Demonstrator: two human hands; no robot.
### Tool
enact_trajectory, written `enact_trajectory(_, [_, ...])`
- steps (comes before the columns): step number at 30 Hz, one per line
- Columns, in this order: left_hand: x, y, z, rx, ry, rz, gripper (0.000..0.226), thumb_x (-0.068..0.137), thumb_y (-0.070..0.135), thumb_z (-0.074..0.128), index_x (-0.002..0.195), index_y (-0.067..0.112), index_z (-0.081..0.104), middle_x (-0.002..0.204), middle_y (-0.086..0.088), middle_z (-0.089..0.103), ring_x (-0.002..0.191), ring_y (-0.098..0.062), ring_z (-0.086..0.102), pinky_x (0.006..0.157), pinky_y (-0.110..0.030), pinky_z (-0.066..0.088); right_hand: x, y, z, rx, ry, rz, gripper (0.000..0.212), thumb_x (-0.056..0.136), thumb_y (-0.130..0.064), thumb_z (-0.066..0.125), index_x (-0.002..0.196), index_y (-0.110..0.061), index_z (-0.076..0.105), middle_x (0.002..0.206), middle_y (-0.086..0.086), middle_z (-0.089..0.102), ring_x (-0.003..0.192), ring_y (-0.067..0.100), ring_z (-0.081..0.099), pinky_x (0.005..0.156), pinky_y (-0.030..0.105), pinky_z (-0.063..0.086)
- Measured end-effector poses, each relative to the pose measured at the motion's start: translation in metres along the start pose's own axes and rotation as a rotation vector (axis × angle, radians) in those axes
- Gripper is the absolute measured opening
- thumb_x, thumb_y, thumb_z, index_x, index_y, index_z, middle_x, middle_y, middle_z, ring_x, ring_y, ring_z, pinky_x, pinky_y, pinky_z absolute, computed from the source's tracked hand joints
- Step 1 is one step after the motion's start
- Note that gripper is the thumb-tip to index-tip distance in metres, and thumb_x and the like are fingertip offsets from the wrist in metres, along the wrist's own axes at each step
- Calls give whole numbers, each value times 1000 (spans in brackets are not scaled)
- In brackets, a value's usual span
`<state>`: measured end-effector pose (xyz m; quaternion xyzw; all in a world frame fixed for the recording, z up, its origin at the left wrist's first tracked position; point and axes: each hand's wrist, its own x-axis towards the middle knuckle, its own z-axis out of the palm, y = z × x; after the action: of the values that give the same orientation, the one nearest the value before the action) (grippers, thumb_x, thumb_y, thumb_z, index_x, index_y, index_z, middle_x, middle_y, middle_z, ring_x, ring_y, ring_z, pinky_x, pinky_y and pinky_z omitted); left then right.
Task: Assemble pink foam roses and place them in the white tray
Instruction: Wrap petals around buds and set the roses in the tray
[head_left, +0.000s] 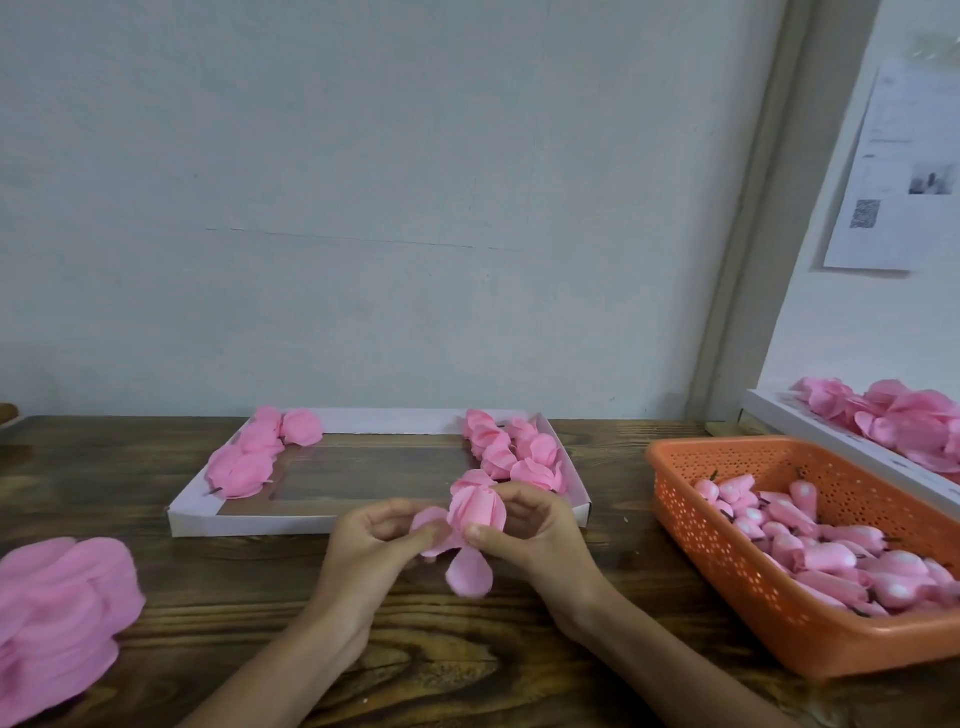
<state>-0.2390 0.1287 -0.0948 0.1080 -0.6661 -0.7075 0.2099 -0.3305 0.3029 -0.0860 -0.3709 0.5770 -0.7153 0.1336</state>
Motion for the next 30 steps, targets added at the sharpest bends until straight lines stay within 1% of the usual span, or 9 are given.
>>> enact_trajectory(4, [-3, 0, 3, -55, 75, 38, 11, 84, 9, 82, 90, 18, 84, 92, -12, 80, 92, -30, 77, 84, -44, 62, -2, -2, 4, -71, -41, -31, 27, 85, -12, 86, 110, -13, 77, 112, 8, 78, 106, 24, 75, 88, 29, 58])
enact_trajectory(9, [-8, 0, 10, -73, 133, 111, 7, 85, 10, 81, 84, 16, 85, 86, -10, 80, 83, -20, 76, 71, -26, 58, -3, -2, 9, -111, -64, -31, 24, 83, -17, 89, 104, -22, 79, 110, 8, 78, 105, 26, 76, 87, 31, 60])
enact_trajectory(12, [-10, 4, 13, -97, 105, 160, 5, 83, 16, 80, 82, 15, 85, 85, -10, 80, 81, -18, 75, 69, -22, 58, -3, -1, 11, -109, -70, -25, 26, 82, -19, 90, 105, -21, 78, 113, 9, 78, 105, 28, 76, 90, 37, 60])
enact_trajectory(16, [-14, 8, 14, -19, 57, 286, 24, 78, 31, 76, 86, 11, 85, 84, -10, 79, 82, -21, 75, 70, -21, 57, -4, 0, 14, -43, -87, -53, 24, 83, -11, 88, 102, -18, 75, 110, 12, 79, 104, 29, 76, 88, 32, 60])
enact_trajectory(18, [-16, 10, 14, 10, 23, 341, 24, 81, 31, 75, 87, 10, 84, 85, -11, 77, 84, -22, 74, 73, -23, 57, -4, 1, 15, -35, -63, -72, 24, 82, -7, 88, 100, -16, 74, 108, 14, 79, 102, 30, 77, 88, 32, 60])
enact_trajectory(22, [-18, 13, 16, 91, -41, 385, 20, 78, 26, 84, 95, 16, 85, 97, -7, 77, 92, -24, 76, 81, -33, 62, -5, 6, 15, -88, 44, -126, 21, 81, -9, 88, 95, -16, 74, 103, 13, 80, 100, 31, 77, 89, 41, 62])
enact_trajectory(25, [-16, 11, 17, 122, -20, 373, 18, 80, 6, 85, 95, 15, 85, 97, -7, 78, 92, -25, 77, 82, -37, 64, -7, 11, 19, -170, 99, -129, 17, 84, -18, 88, 93, -25, 75, 100, 8, 81, 97, 27, 78, 88, 44, 63])
enact_trajectory(27, [-14, 10, 15, 95, -7, 346, 17, 82, 2, 82, 94, 14, 85, 96, -7, 79, 92, -23, 77, 83, -35, 63, -8, 10, 20, -197, 95, -116, 22, 82, -21, 89, 99, -23, 76, 102, 5, 81, 98, 25, 78, 89, 44, 63])
enact_trajectory(30, [-11, 11, 13, 24, 11, 295, 15, 84, 6, 81, 93, 18, 86, 98, -6, 80, 94, -20, 77, 83, -26, 61, -6, 5, 16, -192, 19, -70, 34, 83, -15, 88, 115, -16, 75, 112, 4, 79, 108, 23, 76, 98, 43, 60])
